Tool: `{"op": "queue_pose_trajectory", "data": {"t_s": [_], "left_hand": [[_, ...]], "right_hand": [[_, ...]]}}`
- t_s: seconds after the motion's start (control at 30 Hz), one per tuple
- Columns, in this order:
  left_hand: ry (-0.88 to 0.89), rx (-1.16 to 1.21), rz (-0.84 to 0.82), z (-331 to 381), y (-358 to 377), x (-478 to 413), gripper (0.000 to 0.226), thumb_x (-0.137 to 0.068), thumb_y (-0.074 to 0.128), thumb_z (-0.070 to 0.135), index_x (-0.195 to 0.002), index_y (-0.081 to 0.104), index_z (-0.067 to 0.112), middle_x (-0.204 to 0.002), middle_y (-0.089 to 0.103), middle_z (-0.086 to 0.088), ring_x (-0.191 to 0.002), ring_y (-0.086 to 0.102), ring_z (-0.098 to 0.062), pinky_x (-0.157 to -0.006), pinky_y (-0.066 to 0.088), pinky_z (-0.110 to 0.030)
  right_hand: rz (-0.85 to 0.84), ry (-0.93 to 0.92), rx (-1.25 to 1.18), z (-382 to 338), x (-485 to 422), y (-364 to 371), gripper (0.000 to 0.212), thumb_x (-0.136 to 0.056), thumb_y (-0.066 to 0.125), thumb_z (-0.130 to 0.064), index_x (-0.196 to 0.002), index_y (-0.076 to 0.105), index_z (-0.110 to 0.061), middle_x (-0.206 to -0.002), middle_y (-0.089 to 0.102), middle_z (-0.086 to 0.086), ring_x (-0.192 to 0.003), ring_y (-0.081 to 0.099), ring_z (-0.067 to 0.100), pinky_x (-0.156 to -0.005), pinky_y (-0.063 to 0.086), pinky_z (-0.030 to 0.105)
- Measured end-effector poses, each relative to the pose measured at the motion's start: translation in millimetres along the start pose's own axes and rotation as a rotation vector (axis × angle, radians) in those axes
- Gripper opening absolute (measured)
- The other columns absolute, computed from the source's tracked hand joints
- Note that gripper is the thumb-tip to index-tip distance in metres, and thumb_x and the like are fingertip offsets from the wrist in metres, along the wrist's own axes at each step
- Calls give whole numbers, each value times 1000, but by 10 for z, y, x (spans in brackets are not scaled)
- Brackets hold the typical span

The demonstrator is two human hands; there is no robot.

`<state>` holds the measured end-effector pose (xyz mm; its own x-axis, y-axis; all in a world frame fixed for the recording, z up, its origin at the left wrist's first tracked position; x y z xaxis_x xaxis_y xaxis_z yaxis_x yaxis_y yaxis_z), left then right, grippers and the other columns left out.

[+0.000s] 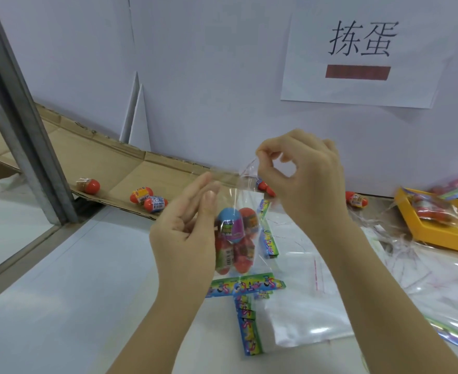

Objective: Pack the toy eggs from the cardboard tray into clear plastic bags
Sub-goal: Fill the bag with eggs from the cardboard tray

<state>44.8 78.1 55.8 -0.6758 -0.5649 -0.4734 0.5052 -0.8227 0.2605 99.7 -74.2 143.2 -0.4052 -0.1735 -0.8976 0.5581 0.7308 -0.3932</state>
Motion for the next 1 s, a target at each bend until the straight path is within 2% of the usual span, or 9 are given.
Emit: {"op": "queue_pose_trajectory", "data": {"t_s": [0.1,0.23,0.3,0.4,0.5,0.67,0.77,0.93,1.0], "left_hand": [[-161,80,-15,-105,-38,-85,20,-87,62,17,-99,70,31,-93,76,12,-91,72,-8,-70,59,-22],[-408,226,46,-298,-170,-194,18,-90,61,8,-93,73,20,-87,77,6,-74,71,-4,-52,53,-17],[-468,228,87,-367,-250,-232,16,-91,61,7,-94,72,19,-86,77,5,-67,70,-3,-49,52,-17],[-523,170,61,-447,-290,-259,15,-91,61,7,-95,71,17,-82,77,5,-51,63,-2,-45,50,-16],[-576,108,63,-524,-333,-264,15,-91,62,7,-91,71,19,-77,76,6,-50,65,-5,-44,51,-19],[-605,61,126,-595,-454,-288,15,-91,63,8,-93,73,19,-94,75,-1,-82,68,-20,-61,54,-31],[-556,69,173,-578,-520,-336,15,-91,63,9,-98,72,19,-100,74,-3,-92,68,-21,-64,52,-29],[-534,44,168,-593,-506,-334,18,-93,61,9,-92,72,23,-83,75,9,-85,67,-17,-53,51,-21],[-531,40,170,-588,-502,-339,19,-93,61,9,-91,72,25,-80,75,10,-84,66,-17,-54,51,-22]], "right_hand": [[-47,101,-59,252,3,-2,8,-83,63,-13,-80,70,-13,-77,62,-5,-69,57,18,-75,42,38],[-50,308,-139,712,39,-46,10,-85,65,-11,-80,67,-20,-74,60,-8,-65,55,13,-61,36,10],[-57,395,-131,908,109,-43,9,-85,65,-13,-82,67,-20,-71,59,-11,-62,54,1,-59,34,6],[-116,474,-115,1078,245,74,8,-85,65,-13,-80,66,-20,-71,60,-9,-61,52,0,-64,40,19],[-183,506,-86,1159,379,244,8,-86,64,-15,-79,67,-17,-70,59,-8,-61,50,5,-64,38,26],[-194,610,-49,1342,548,301,10,-86,62,-20,-77,64,-21,-70,60,-8,-66,54,15,-63,39,29],[-389,621,65,1421,622,334,11,-88,61,-24,-79,65,-20,-68,58,-16,-64,53,13,-64,39,29],[-855,588,334,1502,770,428,16,-83,55,-18,-76,65,-8,-68,61,3,-59,46,18,-63,46,31],[-963,593,338,1511,780,405,17,-86,54,-14,-83,70,-10,-82,70,8,-62,47,14,-68,53,36]]}}
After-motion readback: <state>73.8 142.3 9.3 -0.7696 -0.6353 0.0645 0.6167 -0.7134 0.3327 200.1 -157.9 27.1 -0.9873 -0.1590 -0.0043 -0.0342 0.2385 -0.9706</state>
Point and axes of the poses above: each hand's wrist, its own x-axis away from the middle knuckle, its own y-axis out of the palm, z = x × y, the point moved 7 cm from there along -x, towards the middle knuckle
